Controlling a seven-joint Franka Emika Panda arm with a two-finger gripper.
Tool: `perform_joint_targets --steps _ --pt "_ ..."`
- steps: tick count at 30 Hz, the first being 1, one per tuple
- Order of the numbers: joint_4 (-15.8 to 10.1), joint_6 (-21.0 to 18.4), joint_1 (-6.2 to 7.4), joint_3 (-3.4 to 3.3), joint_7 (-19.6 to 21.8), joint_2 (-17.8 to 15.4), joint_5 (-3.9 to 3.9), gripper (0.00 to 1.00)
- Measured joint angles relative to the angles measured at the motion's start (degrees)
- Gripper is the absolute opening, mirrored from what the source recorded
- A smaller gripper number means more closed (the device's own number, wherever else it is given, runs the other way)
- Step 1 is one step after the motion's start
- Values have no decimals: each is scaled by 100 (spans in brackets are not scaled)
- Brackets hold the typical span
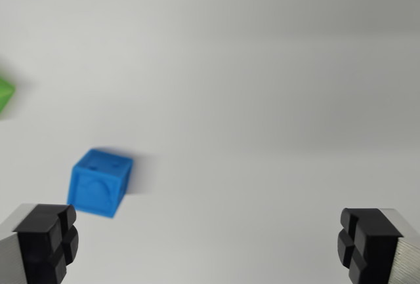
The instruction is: Stack cube
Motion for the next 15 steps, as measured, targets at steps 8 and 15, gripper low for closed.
perform_joint_targets --steps 8,15 --pt "-237 205 59 14 132 -41 0 100" --pt "-472 413 123 29 268 -79 0 100"
